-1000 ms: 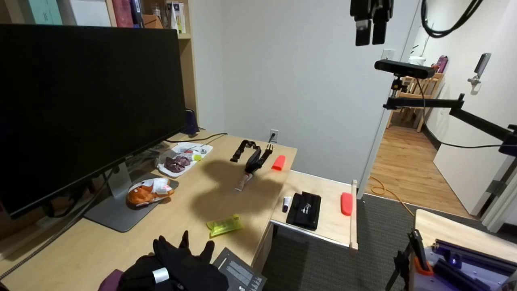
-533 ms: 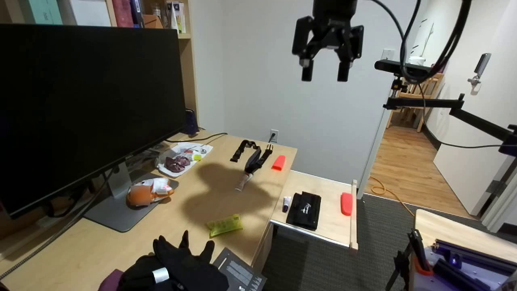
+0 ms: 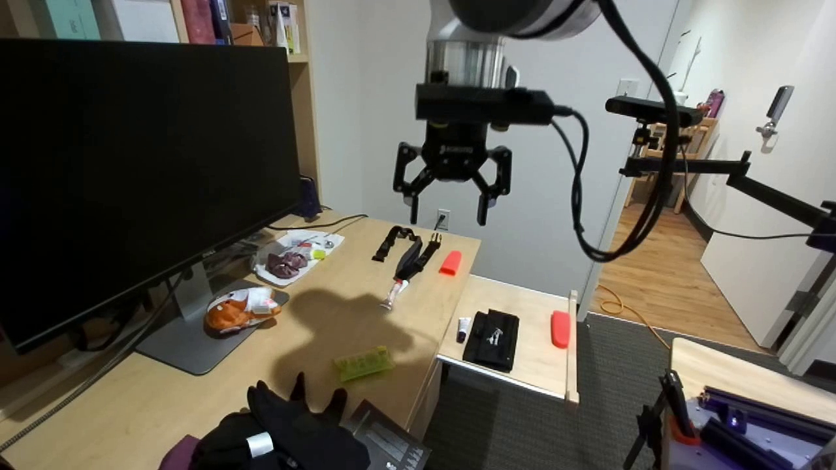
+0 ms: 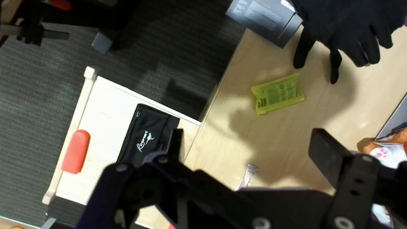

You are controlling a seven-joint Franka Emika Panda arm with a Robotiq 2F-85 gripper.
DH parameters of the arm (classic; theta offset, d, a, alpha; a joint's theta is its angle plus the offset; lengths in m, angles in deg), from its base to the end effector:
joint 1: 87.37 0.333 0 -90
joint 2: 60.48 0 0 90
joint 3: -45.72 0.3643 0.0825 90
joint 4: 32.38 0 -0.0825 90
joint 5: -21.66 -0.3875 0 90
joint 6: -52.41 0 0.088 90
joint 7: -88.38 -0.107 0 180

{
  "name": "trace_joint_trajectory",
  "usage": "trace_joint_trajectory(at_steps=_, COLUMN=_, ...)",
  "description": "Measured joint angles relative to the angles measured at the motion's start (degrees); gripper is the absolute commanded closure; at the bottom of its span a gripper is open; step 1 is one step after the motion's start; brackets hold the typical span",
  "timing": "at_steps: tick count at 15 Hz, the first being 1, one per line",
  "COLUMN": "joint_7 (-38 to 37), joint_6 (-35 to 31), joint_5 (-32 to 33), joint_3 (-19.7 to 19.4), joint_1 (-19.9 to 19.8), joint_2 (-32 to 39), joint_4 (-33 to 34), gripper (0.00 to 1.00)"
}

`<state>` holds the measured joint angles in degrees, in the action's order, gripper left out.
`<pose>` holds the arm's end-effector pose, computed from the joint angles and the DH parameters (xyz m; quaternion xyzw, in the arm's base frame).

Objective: Place the yellow paper on the desk shelf

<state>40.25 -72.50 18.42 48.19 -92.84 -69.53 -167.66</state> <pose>0.4706 -0.0221 0.4342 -0.8945 0.4465 0.0182 0.0137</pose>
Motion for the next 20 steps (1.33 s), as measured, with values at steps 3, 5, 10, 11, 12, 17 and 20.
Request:
trace_joint_trajectory(at_steps=3, joint_7=-10.1, joint_6=-5.9, joint_5=1.7, joint_3=1.4, joint_1=1.6, joint_2=6.2, joint_4=-0.5, gripper=0.0)
trace_joint_trajectory(at_steps=5, joint_7=-15.4, joint_6=-9.8, joint_5=2.5, joint_3=1.4, joint_1=3.0, joint_2=10.5, joint_4=-0.5, gripper=0.0)
trace_joint_trajectory(at_steps=10, joint_7=-21.4, joint_6=-18.2, joint_5=2.6, joint_3=-0.9, joint_1=5.3, joint_2=20.7, joint_4=0.5, gripper=0.0)
trace_joint_trajectory(at_steps=11, joint_7=-21.4, joint_6=-19.1, joint_5=2.0, joint_3=-1.4, joint_1=5.5, joint_2=21.8, joint_4=1.2, gripper=0.0)
trace_joint_trajectory(at_steps=12, joint_7=-20.9, joint_6=-19.3, joint_5=0.7, joint_3=-1.8, joint_1=5.5, joint_2=22.1, joint_4=2.2, gripper=0.0)
trace_joint_trajectory(at_steps=17, joint_7=-11.3, joint_6=-8.5, joint_5=-8.5, joint_3=-1.8, joint_1=3.9, joint_2=17.1, joint_4=8.8, gripper=0.0)
trace_joint_trajectory(at_steps=20, joint_7=-13.0, joint_6=-9.8, joint_5=-8.3, joint_3=-2.4, joint_1=4.6, joint_2=17.1, joint_4=8.5, gripper=0.0)
